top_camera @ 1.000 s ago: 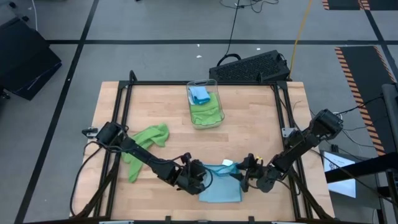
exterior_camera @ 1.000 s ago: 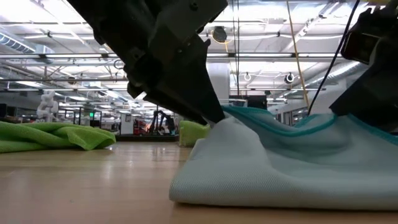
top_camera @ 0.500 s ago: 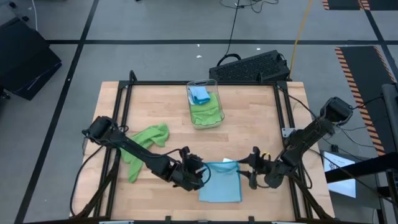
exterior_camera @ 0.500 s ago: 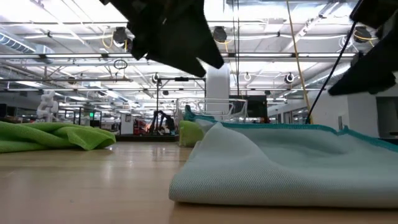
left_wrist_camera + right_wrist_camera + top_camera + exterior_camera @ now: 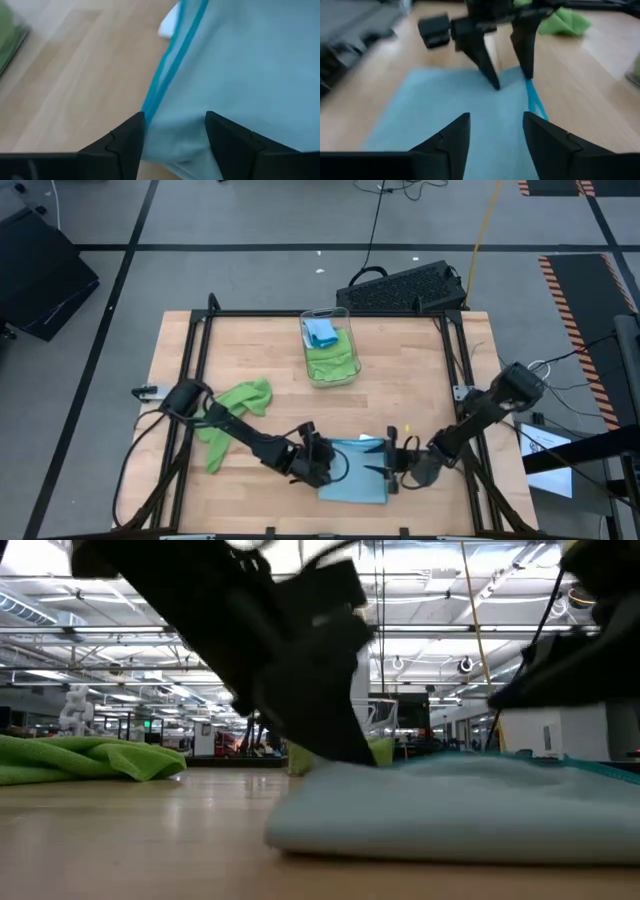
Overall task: Fold microfiber towels
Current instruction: Fold the blue towel
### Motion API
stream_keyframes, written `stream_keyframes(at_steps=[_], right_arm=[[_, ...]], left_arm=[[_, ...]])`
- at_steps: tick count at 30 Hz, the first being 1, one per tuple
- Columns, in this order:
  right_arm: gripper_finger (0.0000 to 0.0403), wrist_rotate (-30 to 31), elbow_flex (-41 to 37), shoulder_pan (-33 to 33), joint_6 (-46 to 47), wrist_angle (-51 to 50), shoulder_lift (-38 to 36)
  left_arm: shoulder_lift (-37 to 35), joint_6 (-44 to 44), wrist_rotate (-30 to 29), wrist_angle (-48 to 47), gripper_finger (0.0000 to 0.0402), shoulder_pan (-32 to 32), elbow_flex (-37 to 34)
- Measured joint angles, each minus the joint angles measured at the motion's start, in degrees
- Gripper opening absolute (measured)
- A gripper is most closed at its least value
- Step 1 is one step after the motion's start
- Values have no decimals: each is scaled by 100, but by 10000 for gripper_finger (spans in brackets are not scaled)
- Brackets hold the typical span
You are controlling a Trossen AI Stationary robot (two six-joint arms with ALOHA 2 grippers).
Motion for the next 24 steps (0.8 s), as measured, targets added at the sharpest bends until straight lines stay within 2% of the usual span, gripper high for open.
stream_keyframes(at_steps=[7, 12, 16, 18, 20, 24], right_arm=[[116, 61, 3, -357, 657, 181, 1135], [83, 305, 6, -386, 1034, 489, 1506], [70, 305, -22, -402, 824, 433, 1238], [70, 493, -31, -402, 624, 384, 962], [76, 702, -25, -402, 410, 452, 598], [103, 719, -43, -401, -139, 420, -139]], left_arm=[[77, 36, 192, -210, 214, 188, 7], [19, 219, 171, -612, 214, 263, 12], [-100, 227, 131, -1077, 214, 399, 14], [-202, 305, 239, -1128, 214, 457, 7], [-379, 408, 297, -1189, 214, 478, 2], [-817, 608, 281, -1251, 214, 417, 8]])
